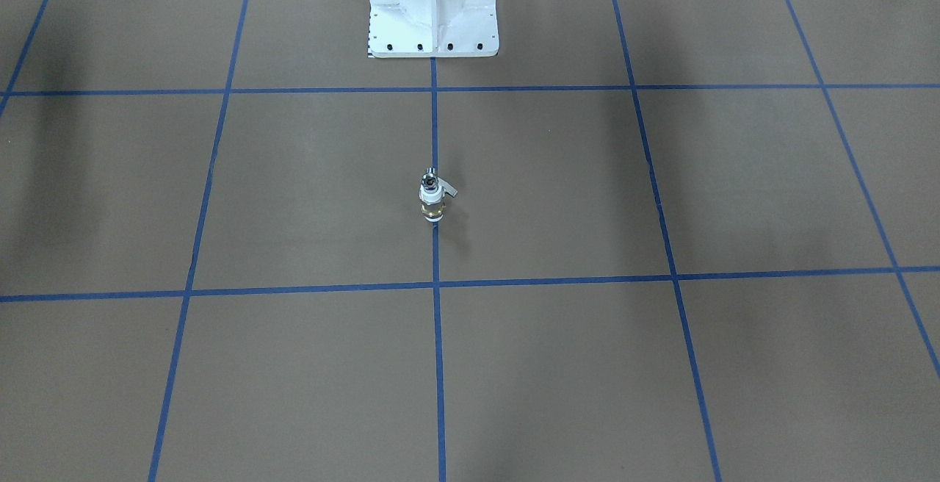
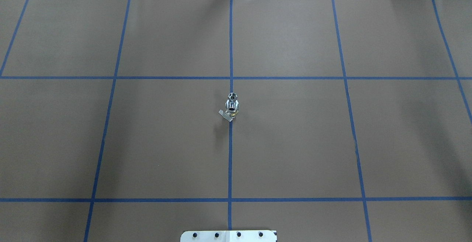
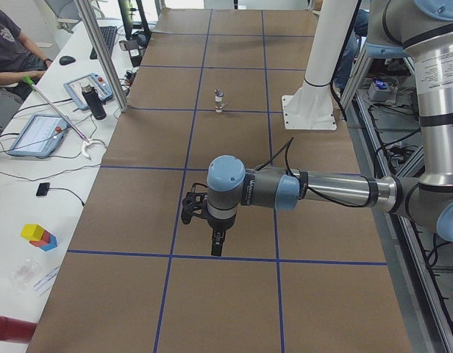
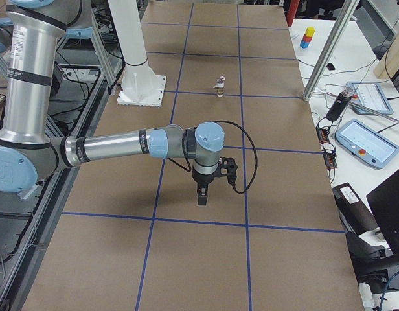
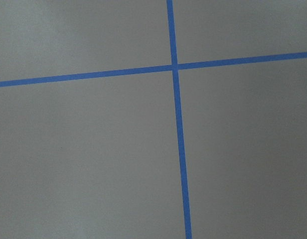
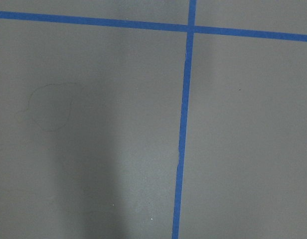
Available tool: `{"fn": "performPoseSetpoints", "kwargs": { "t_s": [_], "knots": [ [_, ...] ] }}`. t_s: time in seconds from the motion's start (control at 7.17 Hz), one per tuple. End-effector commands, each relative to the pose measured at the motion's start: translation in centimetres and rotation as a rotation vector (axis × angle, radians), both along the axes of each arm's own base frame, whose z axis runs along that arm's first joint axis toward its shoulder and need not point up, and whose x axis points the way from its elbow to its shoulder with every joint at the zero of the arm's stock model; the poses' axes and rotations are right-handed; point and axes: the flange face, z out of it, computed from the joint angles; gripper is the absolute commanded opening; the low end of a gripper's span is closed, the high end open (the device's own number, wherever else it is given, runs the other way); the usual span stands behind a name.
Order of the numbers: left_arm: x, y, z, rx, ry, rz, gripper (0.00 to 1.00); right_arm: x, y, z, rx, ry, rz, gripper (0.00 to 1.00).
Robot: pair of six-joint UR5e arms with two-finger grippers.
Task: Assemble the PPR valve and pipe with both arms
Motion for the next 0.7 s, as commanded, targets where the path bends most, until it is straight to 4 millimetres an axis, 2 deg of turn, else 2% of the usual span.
{"fn": "performPoseSetpoints", "kwargs": {
  "t_s": [0.0, 0.56],
  "knots": [
    [0.04, -0.05, -0.12, 0.002, -0.002, 0.0, 1.0, 0.0, 0.02, -0.02, 0.0, -0.001, 0.0, 1.0],
    [0.15, 0.03, -0.31, -0.007, 0.013, 0.001, 1.0, 0.0, 0.02, 0.06, -0.001, 0.0, 0.0, 1.0]
  ]
}}
